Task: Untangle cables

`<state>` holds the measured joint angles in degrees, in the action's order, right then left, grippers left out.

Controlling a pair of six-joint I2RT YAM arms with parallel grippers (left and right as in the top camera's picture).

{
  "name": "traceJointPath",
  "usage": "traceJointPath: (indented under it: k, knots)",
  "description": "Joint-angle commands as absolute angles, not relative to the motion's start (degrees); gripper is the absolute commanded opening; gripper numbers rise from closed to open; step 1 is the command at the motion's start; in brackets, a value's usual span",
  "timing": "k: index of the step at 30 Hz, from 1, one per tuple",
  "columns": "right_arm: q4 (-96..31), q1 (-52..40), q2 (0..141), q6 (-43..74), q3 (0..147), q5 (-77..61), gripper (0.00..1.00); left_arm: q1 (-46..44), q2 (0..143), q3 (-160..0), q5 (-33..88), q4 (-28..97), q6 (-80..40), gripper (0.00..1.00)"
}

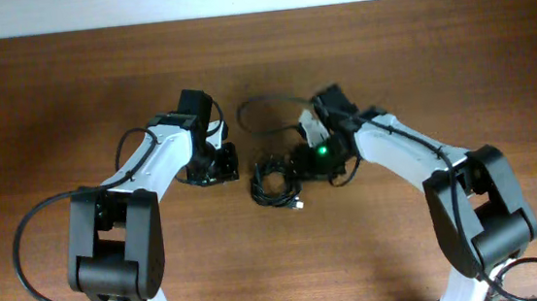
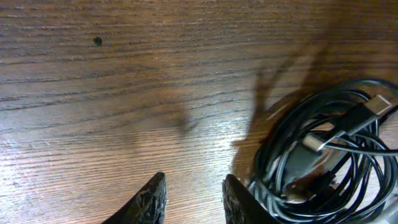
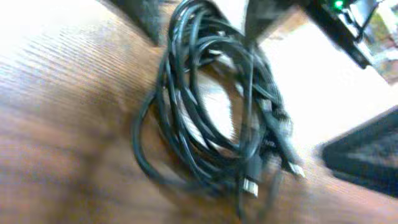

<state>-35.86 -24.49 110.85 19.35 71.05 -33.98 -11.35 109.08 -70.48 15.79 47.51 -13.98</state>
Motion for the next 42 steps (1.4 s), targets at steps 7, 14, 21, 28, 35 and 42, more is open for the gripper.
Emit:
traceJointPath:
  k: [7,14,21,28,35,42]
  knots:
    - [-40.32,-24.4,110.34,17.56,70.76,-30.74,0.49,-11.49,109.67,-70.11,15.42,46.96,-14.11,0.0]
    - [-39.29,-25.12,110.37,18.48,67.4,-27.18,0.11,-11.49,109.67,-70.11,15.44,47.2,-14.11,0.03]
    - [-39.38,-32.51,110.37,25.21,67.29,-27.79,0.06,-11.49,109.67,-70.11,15.4,47.16,-14.13,0.02]
    - [-49.93,-31.24,110.28,23.97,72.47,-39.4,0.06,-11.49,109.67,-70.11,15.4,47.59,-14.11,0.03]
    - [-45.23,-28.95,110.32,19.73,73.38,-30.02,0.5,-11.49,109.67,-70.11,15.46,50.98,-14.11,0.07]
    - [-40.03,-30.11,110.43,19.73,73.3,-26.15,0.58,-11.53,109.67,-70.02,23.66,56.75,-10.17,0.29]
